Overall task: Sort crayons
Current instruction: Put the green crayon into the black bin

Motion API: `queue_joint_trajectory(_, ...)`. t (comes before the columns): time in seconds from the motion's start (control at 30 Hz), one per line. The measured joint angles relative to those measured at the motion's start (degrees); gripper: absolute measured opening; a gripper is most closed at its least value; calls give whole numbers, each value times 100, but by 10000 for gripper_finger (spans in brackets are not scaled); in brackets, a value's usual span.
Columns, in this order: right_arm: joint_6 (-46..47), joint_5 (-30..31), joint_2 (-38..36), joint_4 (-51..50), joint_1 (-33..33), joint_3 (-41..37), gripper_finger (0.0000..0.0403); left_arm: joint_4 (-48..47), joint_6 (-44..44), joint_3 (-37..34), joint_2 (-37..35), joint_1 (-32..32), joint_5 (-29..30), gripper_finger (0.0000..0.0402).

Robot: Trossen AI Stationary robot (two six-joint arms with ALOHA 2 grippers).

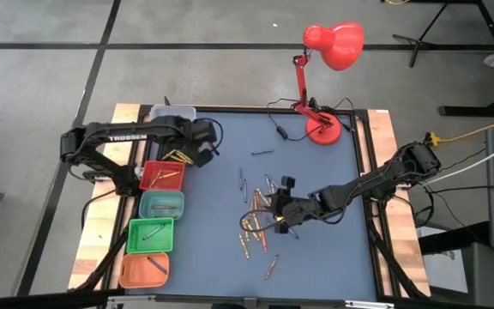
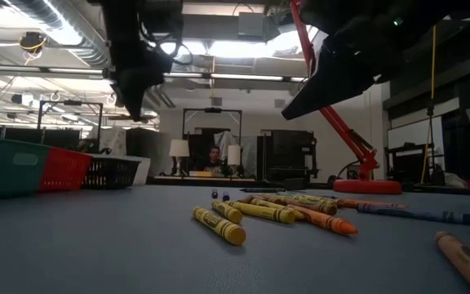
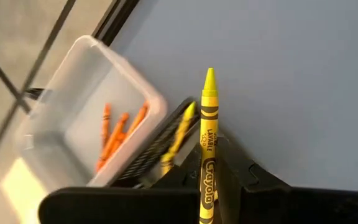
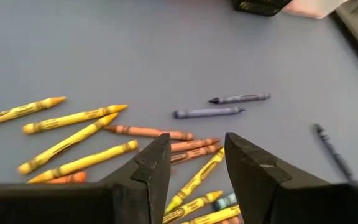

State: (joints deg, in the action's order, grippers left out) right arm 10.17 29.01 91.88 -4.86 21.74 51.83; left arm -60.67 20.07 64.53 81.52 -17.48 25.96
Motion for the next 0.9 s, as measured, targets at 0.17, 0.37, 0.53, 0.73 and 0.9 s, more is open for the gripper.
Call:
queue_joint_trajectory(0.17,-1,-744,0,-148,0,0,150,-438,-725,0,0,-168,1,9)
queue_joint_trajectory(0.37,0,-1470,0,-256,0,0,150,-535,-1016,0,0,-340,0,9)
queue_joint_trajectory(0.53,1,-1835,0,-484,0,0,150,-535,-1020,0,0,-475,-2,9)
queue_joint_trajectory(0.73,-101,-2564,0,-595,2,0,150,-565,-992,0,0,-630,-10,15)
queue_joint_trajectory(0.9,-441,-3417,0,-581,7,0,150,-580,-988,2,0,-808,-9,56)
